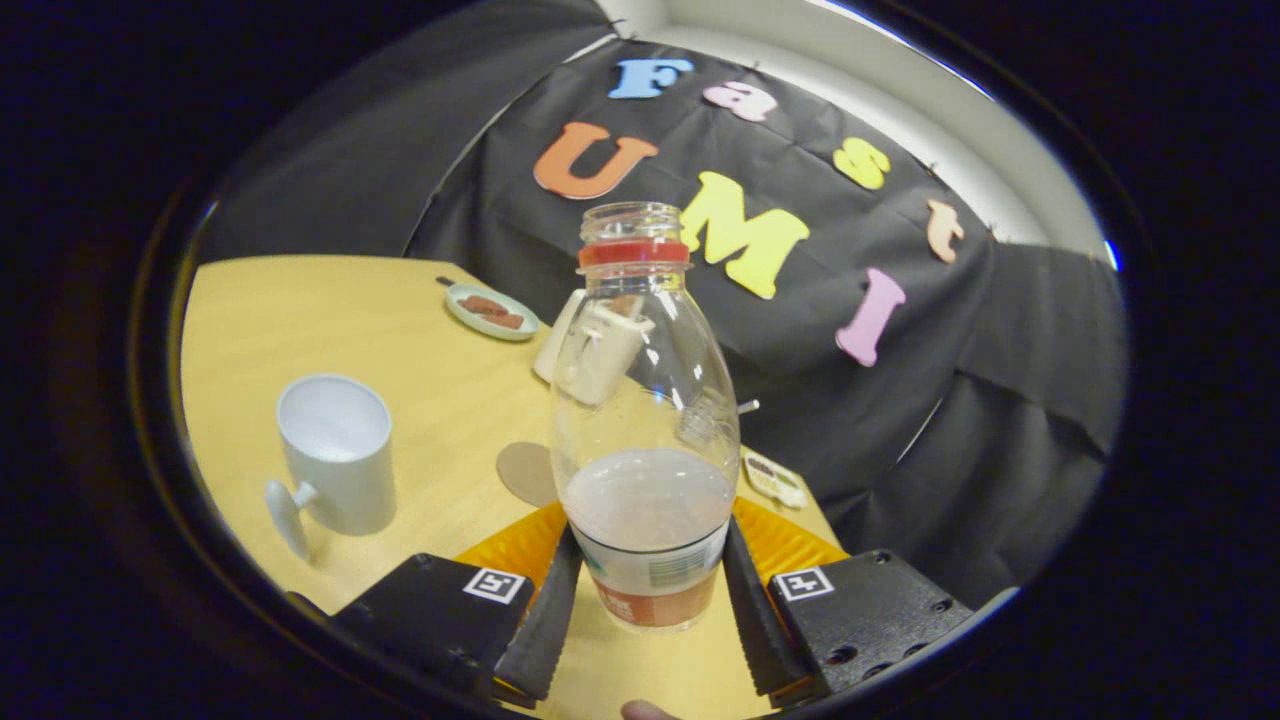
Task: Take the bottle from table, then pour the juice into the cup, finally place the bottle on the coaster
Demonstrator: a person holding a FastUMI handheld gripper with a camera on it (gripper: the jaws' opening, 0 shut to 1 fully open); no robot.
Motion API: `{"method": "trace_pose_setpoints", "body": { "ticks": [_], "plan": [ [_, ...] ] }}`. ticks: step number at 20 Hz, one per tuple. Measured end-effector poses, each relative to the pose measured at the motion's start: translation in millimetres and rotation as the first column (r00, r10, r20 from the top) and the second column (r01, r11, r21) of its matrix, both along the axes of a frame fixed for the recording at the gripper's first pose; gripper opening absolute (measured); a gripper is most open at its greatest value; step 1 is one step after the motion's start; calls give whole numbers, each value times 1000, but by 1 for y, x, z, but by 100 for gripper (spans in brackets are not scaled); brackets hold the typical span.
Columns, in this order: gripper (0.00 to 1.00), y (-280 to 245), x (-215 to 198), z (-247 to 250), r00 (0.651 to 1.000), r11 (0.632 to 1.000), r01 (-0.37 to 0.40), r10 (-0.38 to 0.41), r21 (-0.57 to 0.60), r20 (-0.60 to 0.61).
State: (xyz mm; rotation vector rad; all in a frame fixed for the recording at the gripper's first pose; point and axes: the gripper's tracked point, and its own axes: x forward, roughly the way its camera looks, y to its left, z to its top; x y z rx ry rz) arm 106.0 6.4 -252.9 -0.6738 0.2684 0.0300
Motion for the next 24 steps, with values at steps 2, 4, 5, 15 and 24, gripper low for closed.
{"method": "trace_pose_setpoints", "body": {
  "ticks": [2,4,5,15,24],
  "plan": [
    [76,1,4,1,1000,989,-20,23,-148,21],
    [76,5,6,-2,999,961,-34,41,-275,23],
    [76,8,8,-8,999,942,-47,53,-332,10],
    [76,11,-1,-17,993,729,-101,119,-677,-20],
    [76,8,-15,-13,988,573,-116,149,-811,-36]
  ]
}}
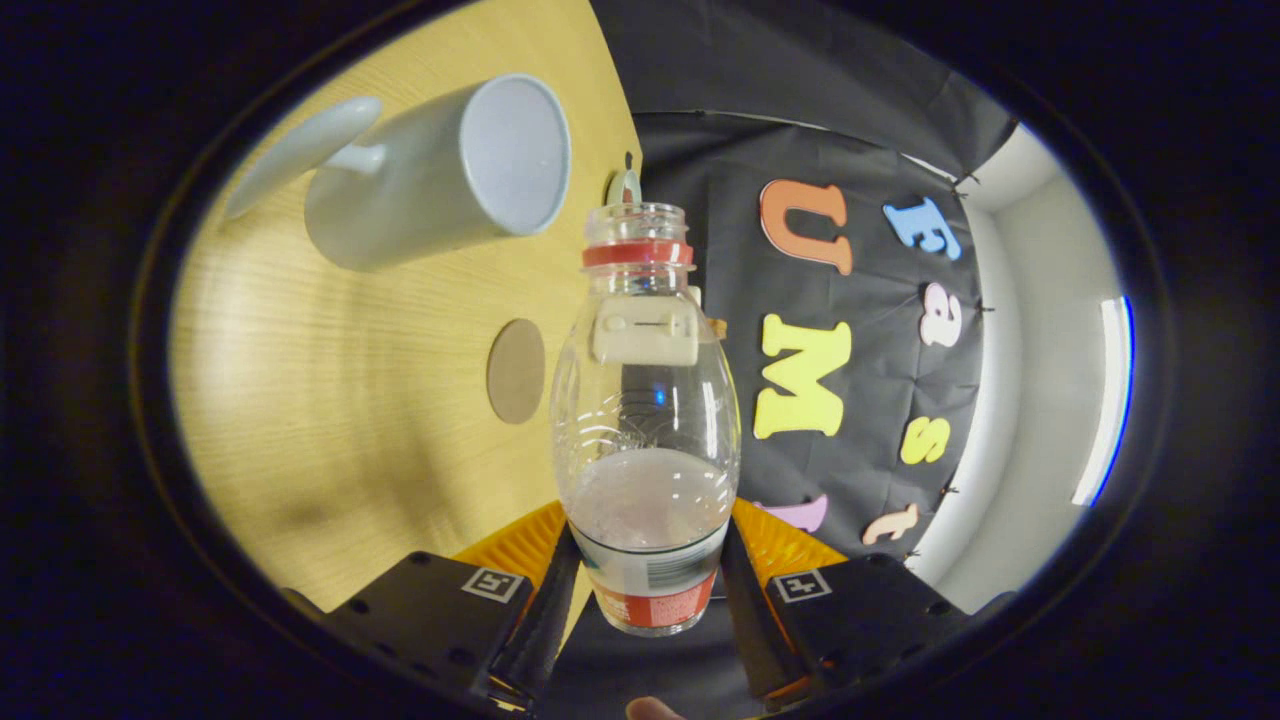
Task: Take the bottle from table, then pour the juice into the cup, finally place the bottle on the coaster
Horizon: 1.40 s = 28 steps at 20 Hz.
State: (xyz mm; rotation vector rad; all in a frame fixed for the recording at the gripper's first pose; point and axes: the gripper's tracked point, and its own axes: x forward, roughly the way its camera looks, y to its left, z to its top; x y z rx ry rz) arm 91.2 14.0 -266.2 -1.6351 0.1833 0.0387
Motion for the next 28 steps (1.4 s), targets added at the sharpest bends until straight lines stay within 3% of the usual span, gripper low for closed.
{"method": "trace_pose_setpoints", "body": {
  "ticks": [28],
  "plan": [
    [76,17,8,28,997,987,-55,62,-153,38]
  ]
}}
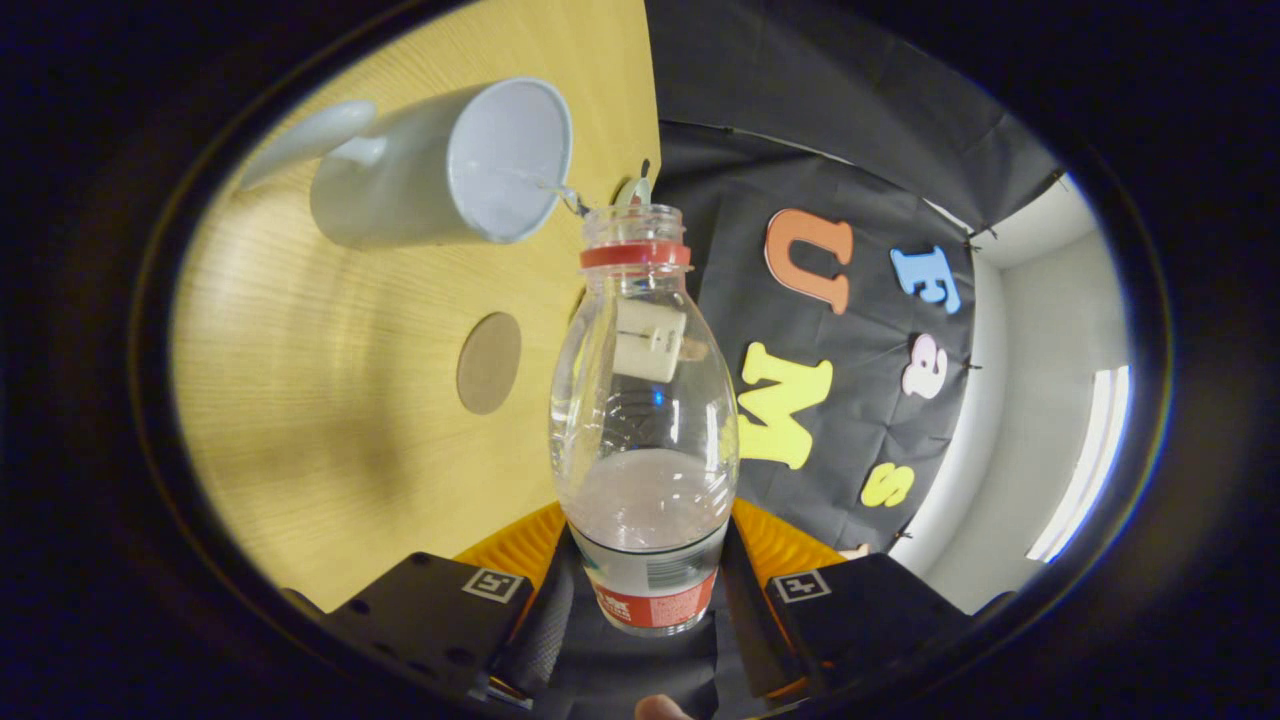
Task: Take the bottle from table, then pour the juice into the cup, finally place the bottle on the coaster
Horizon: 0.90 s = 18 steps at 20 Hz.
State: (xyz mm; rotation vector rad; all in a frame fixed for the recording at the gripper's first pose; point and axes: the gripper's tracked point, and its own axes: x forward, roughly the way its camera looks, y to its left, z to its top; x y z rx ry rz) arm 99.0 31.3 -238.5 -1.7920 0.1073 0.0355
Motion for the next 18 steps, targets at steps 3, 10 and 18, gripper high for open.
{"method": "trace_pose_setpoints", "body": {
  "ticks": [3,10,18],
  "plan": [
    [76,0,0,4,1000,1000,-4,4,-10,6],
    [76,2,0,10,1000,999,-14,15,-36,17],
    [76,3,-1,16,999,997,-21,23,-68,27]
  ]
}}
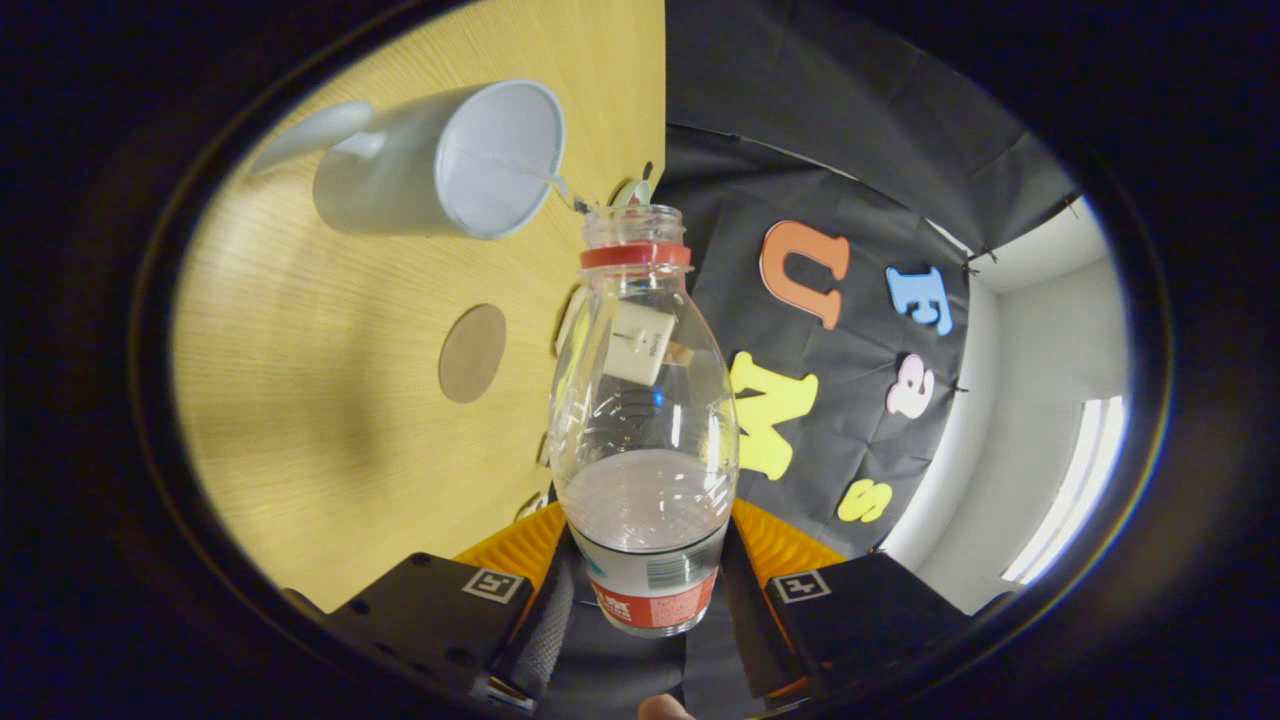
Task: Take the bottle from table, then pour the juice into the cup, finally place the bottle on the coaster
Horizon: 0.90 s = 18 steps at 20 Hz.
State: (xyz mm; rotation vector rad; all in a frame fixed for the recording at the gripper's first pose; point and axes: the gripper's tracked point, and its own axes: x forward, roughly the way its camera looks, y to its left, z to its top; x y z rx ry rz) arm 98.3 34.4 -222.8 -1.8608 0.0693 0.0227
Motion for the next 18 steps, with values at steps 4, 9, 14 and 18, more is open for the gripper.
{"method": "trace_pose_setpoints", "body": {
  "ticks": [4,9,14,18],
  "plan": [
    [76,3,-1,8,1000,1000,-10,11,-25,16],
    [76,1,-1,11,1000,999,-8,9,-39,24],
    [75,2,1,15,999,998,-11,14,-61,36],
    [75,7,1,21,998,996,-26,30,-85,49]
  ]
}}
